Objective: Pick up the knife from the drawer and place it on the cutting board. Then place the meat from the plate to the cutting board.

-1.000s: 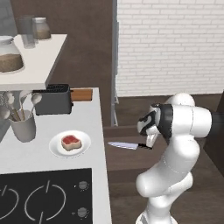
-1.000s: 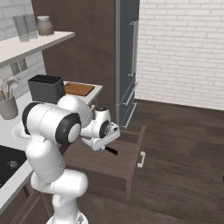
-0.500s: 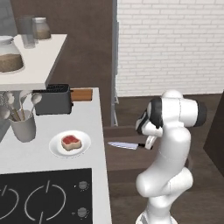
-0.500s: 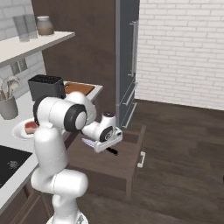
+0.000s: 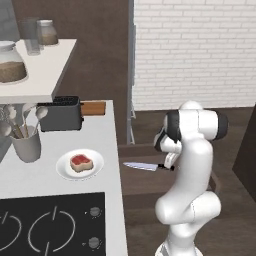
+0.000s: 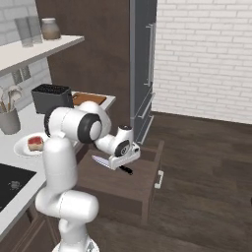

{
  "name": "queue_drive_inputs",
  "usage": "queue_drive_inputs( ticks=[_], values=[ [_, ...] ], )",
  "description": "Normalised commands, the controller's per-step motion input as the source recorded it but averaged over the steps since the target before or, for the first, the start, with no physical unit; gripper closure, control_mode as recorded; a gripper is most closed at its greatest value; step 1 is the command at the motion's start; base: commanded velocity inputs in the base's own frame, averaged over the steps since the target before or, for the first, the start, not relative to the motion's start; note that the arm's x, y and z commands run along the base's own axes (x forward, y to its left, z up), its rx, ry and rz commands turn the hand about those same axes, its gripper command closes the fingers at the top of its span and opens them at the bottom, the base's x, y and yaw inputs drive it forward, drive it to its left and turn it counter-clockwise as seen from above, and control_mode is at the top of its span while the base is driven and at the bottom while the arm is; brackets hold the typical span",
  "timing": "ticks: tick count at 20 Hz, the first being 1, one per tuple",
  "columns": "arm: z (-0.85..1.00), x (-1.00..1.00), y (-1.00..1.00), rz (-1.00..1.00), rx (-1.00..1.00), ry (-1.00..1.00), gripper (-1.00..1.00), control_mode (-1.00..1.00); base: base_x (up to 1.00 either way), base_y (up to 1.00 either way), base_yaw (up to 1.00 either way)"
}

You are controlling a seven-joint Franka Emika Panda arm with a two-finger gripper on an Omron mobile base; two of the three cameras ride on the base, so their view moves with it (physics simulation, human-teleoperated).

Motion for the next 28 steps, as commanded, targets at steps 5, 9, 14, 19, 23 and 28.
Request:
queue_drive_inputs(
  ticks=[5,9,14,19,23,28],
  values=[
    [-0.37,0.0,0.0,0.0,-0.12,0.06,-1.0,-1.0,0.0,0.0,0.0],
    [-0.26,0.02,0.14,0.0,-0.15,0.06,-1.0,-1.0,0.0,0.0,0.0],
    [-0.03,0.17,-0.07,-0.01,0.0,0.03,-1.0,-1.0,0.0,0.0,0.0],
    [-0.06,0.56,-0.15,-0.04,0.0,0.1,-1.0,-1.0,0.0,0.0,0.0],
    [0.0,0.48,-0.21,0.0,0.02,0.11,-1.0,-1.0,0.0,0.0,0.0],
    [-0.25,0.05,0.0,-0.01,0.0,0.13,-1.0,-1.0,0.0,0.0,0.0]
  ],
)
